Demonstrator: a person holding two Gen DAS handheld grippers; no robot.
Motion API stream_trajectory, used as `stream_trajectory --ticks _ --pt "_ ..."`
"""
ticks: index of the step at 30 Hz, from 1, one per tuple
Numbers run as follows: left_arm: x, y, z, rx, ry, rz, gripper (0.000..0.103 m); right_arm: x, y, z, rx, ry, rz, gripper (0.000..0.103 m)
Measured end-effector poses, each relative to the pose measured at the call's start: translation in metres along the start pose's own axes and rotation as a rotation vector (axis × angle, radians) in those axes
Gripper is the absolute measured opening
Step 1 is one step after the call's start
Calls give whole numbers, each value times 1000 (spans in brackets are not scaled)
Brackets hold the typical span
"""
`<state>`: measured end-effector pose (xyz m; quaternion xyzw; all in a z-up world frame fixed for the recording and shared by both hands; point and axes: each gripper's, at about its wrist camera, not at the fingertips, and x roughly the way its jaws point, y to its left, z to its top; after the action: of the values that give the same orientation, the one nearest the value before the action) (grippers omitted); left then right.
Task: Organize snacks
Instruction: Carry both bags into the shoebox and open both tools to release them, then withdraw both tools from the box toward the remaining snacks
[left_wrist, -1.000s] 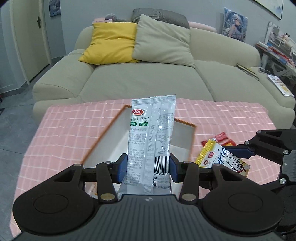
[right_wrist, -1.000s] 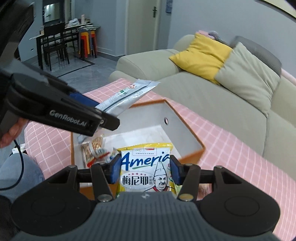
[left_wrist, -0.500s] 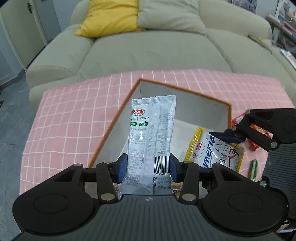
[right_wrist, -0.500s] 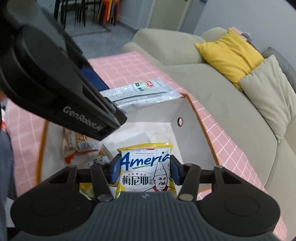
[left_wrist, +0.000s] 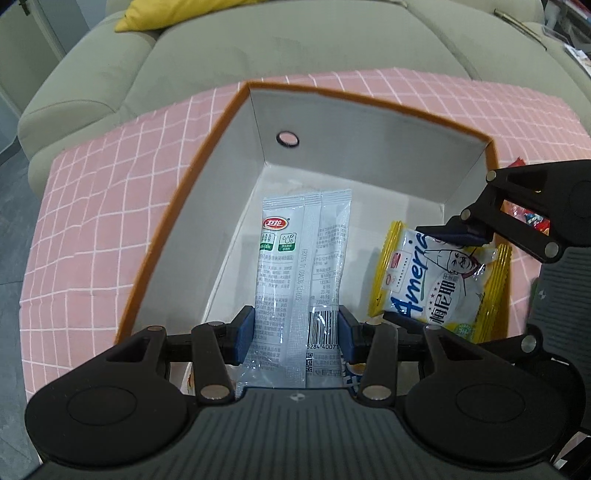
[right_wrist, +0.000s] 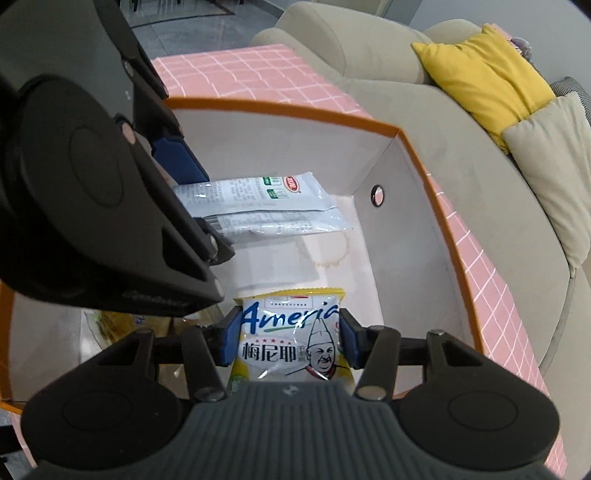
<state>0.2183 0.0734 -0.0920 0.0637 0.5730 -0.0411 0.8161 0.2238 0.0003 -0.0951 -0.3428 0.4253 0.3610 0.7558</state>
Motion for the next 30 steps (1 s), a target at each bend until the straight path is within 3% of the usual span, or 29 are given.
stream_trajectory --ticks 16,20,27,30 --pt "28 6 -9 15 115 31 53 23 6 -3 7 75 100 51" --pt "27 9 -11 18 124 37 59 23 9 -2 9 86 90 51" --pt "16 7 -14 25 111 31 62 22 3 -3 38 108 77 62" --pt "9 6 -16 30 106 28 65 17 1 -2 46 114 67 72"
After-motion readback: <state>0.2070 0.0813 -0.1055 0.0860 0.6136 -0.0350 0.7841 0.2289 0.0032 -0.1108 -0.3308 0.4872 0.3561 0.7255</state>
